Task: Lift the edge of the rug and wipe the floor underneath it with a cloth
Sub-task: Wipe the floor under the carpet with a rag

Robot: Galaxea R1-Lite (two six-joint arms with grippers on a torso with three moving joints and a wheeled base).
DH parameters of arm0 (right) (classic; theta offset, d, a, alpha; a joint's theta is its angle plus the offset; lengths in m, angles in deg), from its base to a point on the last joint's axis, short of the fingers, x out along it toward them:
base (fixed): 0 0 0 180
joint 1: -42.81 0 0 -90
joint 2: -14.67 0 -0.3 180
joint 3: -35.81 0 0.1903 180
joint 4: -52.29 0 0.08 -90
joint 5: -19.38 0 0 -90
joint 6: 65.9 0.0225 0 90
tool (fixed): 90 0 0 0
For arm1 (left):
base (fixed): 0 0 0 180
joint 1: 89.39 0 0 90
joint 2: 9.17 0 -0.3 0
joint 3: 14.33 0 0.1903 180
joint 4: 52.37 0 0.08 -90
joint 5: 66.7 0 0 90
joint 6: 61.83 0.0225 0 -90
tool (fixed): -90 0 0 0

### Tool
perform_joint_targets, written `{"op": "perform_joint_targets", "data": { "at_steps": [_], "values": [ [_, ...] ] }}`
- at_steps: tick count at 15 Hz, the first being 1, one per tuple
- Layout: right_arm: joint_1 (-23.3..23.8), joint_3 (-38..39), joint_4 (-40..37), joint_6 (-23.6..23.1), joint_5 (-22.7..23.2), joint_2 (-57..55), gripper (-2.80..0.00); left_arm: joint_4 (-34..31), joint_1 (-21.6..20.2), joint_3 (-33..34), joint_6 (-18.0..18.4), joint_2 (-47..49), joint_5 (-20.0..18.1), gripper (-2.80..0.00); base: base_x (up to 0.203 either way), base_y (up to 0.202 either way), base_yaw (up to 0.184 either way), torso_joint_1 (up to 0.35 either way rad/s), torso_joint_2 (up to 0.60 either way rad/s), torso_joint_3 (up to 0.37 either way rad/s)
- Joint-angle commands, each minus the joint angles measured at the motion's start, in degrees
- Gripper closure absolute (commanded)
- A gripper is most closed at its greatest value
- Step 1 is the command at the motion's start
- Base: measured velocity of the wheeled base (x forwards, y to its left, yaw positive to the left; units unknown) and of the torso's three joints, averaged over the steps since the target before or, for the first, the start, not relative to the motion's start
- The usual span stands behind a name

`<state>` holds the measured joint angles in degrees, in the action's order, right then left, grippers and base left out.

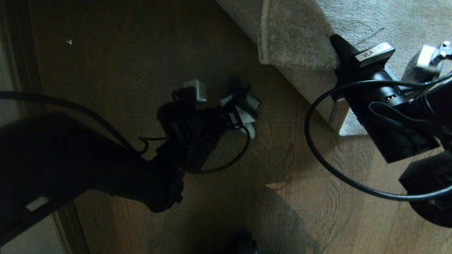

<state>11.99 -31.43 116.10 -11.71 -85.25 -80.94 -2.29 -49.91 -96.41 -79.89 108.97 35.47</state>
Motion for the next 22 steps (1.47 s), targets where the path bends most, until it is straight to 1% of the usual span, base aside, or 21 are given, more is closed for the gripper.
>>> {"op": "perform_joint_targets", "data": {
  "at_steps": [1,5,9,11,12,15,17,20,21,22],
  "values": [
    [-0.03,0.54,2.78,0.31,-0.14,0.18,0.00,0.47,-2.99,-1.39,0.15,-0.84,0.05,0.00,0.000,0.000,0.000,0.000,0.00,0.000],
    [-0.03,1.42,2.78,0.39,0.04,0.69,0.00,0.47,-6.82,-1.50,0.21,-3.51,0.05,0.00,0.000,0.000,0.000,0.000,0.00,0.000],
    [-0.03,1.25,2.78,0.39,0.74,0.51,0.00,0.47,-9.35,-0.96,0.28,-7.00,0.09,0.00,0.000,0.000,0.000,0.000,0.00,0.000],
    [0.06,1.41,2.78,0.44,1.84,0.60,0.00,0.47,-10.20,0.31,0.31,-9.16,0.14,0.00,0.000,0.000,0.000,0.000,0.00,0.000],
    [0.06,1.39,2.78,0.48,1.93,0.60,0.00,0.47,-10.53,2.07,0.37,-10.63,0.14,0.00,0.000,0.000,0.000,0.000,0.00,0.000],
    [0.06,1.33,2.78,0.48,2.41,0.58,0.00,1.00,-10.98,9.26,0.46,-15.38,0.14,0.00,0.000,0.000,0.000,0.000,0.00,0.000],
    [0.06,1.33,2.78,0.57,2.41,0.51,0.00,1.65,-10.95,16.49,0.45,-19.02,-0.02,0.00,0.000,0.000,0.000,0.000,0.00,0.000],
    [0.06,1.33,2.78,0.57,2.41,0.51,0.00,1.84,-10.71,29.13,0.42,-24.38,-0.39,0.00,0.000,0.000,0.000,0.000,0.00,0.000],
    [0.12,1.25,2.78,0.57,2.41,0.43,0.00,1.86,-10.38,32.86,0.45,-25.72,-0.50,0.00,0.000,0.000,0.000,0.000,0.00,0.000],
    [0.28,1.25,2.78,0.57,2.41,0.51,0.00,1.82,-8.96,35.69,0.45,-26.77,-0.59,0.00,0.000,0.000,0.000,0.000,0.00,0.000]
  ]
}}
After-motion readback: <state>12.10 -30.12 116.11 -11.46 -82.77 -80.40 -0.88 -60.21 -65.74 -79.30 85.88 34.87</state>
